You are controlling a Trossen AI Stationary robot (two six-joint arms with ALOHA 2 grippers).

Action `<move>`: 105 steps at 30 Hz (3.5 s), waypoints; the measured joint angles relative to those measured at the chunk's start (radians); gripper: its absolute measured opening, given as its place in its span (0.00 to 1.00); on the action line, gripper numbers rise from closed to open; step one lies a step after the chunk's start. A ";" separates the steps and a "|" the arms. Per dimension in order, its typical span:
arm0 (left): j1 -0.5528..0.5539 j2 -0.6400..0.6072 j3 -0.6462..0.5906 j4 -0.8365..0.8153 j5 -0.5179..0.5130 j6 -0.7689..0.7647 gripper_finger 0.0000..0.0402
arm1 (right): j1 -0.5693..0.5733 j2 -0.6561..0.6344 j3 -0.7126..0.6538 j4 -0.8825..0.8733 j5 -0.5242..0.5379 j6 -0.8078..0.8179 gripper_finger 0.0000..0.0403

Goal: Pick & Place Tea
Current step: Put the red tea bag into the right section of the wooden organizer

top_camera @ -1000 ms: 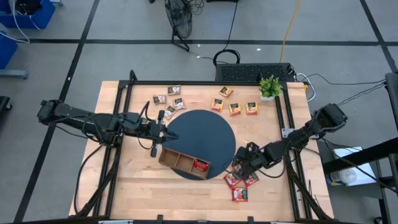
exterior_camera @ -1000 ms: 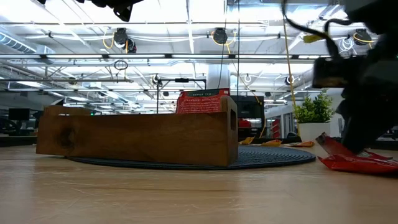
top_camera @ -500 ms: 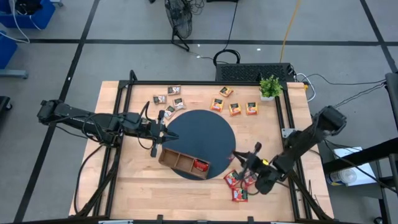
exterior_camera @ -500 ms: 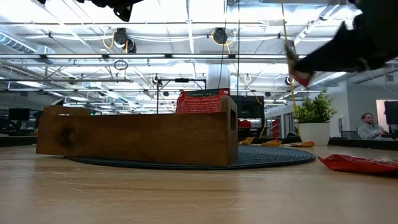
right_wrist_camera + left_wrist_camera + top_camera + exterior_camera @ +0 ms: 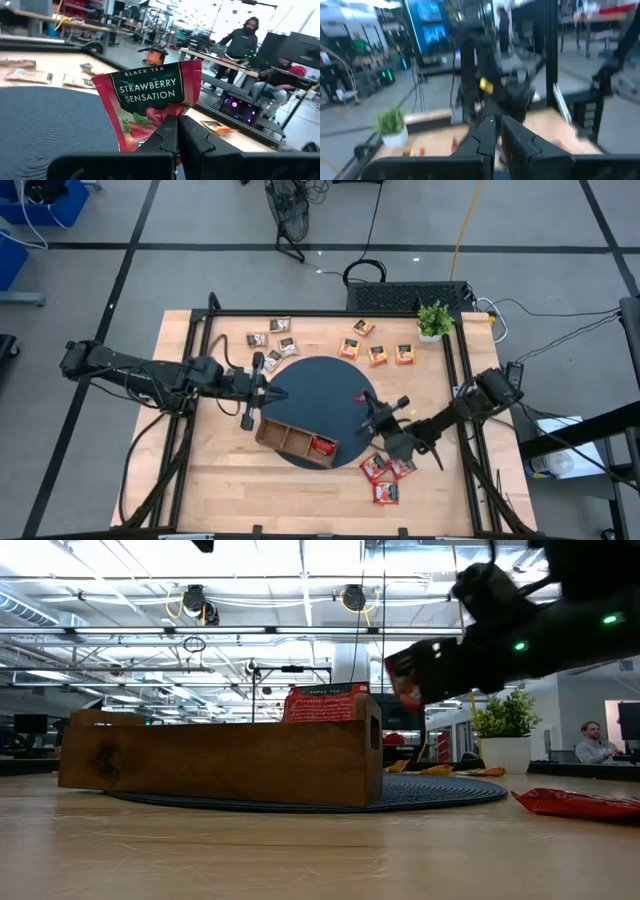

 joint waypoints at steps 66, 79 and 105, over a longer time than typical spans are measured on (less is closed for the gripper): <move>0.112 0.575 0.388 -0.364 -0.127 -0.437 0.52 | -0.170 -0.006 0.075 0.212 -0.492 -0.546 0.00; 0.159 0.574 0.388 -0.367 -0.126 -0.462 0.52 | -0.152 -0.006 0.075 0.336 -0.492 -0.660 0.00; 0.162 0.522 0.388 -0.411 -0.104 -0.297 0.01 | -0.148 -0.008 0.076 0.281 -0.497 -0.574 0.00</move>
